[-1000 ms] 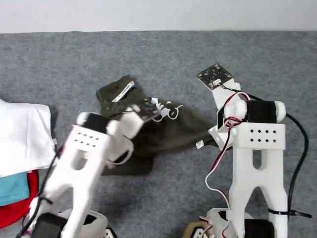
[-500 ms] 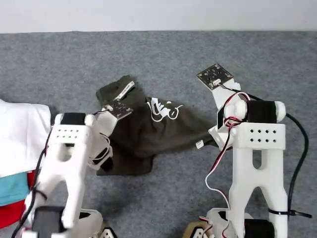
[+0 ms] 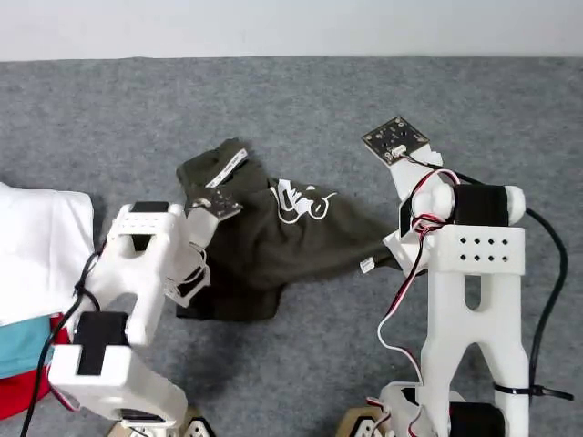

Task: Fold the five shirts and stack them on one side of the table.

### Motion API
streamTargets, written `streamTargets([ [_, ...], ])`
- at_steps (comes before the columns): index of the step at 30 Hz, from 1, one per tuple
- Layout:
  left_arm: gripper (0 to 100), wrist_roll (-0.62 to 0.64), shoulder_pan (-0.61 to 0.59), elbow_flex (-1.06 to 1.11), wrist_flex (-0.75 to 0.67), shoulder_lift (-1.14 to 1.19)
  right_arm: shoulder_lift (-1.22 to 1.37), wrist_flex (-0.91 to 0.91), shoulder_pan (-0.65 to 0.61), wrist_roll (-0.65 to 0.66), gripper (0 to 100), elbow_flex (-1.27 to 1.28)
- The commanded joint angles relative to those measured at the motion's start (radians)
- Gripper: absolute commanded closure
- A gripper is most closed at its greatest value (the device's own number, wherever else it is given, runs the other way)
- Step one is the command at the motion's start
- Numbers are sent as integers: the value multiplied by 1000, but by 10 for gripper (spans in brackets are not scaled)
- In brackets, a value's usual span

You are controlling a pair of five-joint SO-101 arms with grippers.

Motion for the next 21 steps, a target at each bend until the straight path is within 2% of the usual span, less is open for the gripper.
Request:
streamTargets([
  [1, 809, -9, -29, -70, -9, 37, -24, -13, -4, 3, 989, -5],
  [6, 853, -11, 3, -108, 23, 114, -24, -13, -4, 3, 989, -5],
  [11, 988, -15, 54, -130, 23, 192, -24, -13, -4, 3, 989, -5],
  [14, 995, -15, 68, -128, 34, 201, -30, -10, -4, 3, 989, -5],
  [17, 996, -11, 71, -128, 69, 144, -35, -4, -2, 3, 989, -11],
  [21, 996, 15, 63, -133, 163, -81, -62, 10, -2, 3, 989, -20],
])
